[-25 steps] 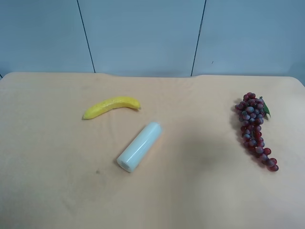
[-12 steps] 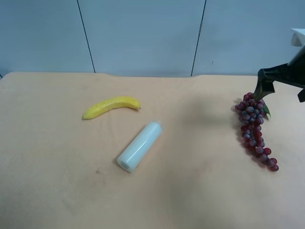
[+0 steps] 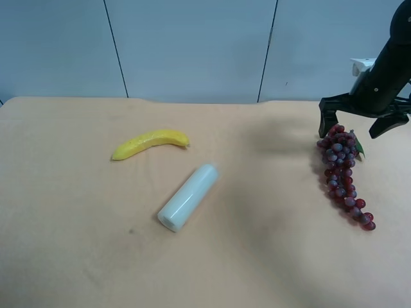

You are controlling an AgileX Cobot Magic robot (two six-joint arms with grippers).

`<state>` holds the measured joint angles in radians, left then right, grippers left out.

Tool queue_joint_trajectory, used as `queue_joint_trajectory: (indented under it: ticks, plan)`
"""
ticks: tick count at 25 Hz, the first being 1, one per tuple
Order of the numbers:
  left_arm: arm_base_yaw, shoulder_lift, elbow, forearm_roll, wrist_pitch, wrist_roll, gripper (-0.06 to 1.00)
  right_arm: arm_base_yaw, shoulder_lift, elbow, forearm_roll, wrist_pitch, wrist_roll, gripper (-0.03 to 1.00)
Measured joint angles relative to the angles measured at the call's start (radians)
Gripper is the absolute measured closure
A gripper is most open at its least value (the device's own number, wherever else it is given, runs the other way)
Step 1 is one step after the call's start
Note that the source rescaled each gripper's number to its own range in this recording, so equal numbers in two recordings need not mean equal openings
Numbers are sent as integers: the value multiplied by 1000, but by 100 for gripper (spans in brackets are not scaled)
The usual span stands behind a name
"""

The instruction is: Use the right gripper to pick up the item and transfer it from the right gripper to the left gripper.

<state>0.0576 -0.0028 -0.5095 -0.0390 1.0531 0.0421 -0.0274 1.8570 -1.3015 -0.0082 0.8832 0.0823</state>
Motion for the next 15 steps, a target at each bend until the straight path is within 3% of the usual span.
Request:
queue_joint_trajectory:
  ticks: [15]
  plan:
    - [0, 0, 0, 0, 0, 0, 11, -56, 130, -21, 15, -37, 26, -3]
